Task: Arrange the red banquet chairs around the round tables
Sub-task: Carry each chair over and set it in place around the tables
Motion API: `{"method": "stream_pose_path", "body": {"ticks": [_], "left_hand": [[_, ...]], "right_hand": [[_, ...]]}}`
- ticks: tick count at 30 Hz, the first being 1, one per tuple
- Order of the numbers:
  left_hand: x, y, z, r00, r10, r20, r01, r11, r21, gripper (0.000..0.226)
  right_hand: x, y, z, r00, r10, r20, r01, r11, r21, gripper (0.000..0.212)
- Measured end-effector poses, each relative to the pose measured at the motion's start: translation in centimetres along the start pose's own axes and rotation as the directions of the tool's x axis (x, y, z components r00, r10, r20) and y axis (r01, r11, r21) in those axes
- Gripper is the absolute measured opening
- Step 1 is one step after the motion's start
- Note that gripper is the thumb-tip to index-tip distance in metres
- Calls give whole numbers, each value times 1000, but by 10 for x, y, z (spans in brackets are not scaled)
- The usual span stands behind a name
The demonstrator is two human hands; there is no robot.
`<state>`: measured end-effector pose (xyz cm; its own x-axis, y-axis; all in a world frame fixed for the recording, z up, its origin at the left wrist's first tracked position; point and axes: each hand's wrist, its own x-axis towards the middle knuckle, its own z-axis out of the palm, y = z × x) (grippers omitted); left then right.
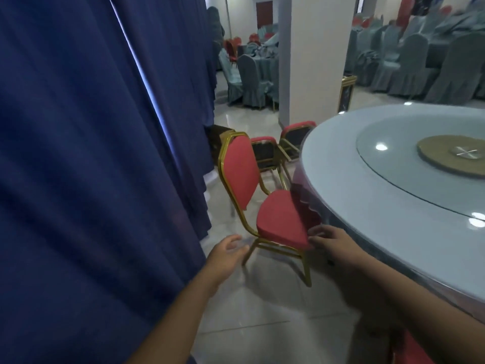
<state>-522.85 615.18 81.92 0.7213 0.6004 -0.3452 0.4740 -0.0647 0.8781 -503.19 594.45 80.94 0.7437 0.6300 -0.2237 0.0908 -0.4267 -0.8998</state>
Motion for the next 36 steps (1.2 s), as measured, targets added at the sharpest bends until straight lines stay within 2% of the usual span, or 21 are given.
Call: {"method": "stream_pose_path", "body": {"ticks": [4,9,13,19,25,29,36], "left_hand": [[69,8,-41,997,-74,-7,74,997,18,38],[151,15,-102,988,-118,-98,107,988,-113,29],[234,30,-148,992,-90,-93,79,990,-117,31],[376,75,-225,995,4,-102,-20,987,-161,28],[479,141,-264,994,79,73,-70,990,-125,23],[544,171,-266,978,114,172,-97,990,-104,30],[684,208,-261,955,101,279,-97,995,-26,33]], "right_hand": [[89,-15,27,996,54,67,-57,998,35,12],[193,-56,72,994,74,81,-75,997,2,12],[273,-111,119,987,2,160,2,1000,-26,18],[365,-179,176,998,15,62,-18,999,48,26],[416,-225,197,998,46,-48,-41,994,99,28],[454,-238,198,991,45,-126,-31,993,113,26],[579,-247,193,970,50,-239,-14,988,152,28]]}}
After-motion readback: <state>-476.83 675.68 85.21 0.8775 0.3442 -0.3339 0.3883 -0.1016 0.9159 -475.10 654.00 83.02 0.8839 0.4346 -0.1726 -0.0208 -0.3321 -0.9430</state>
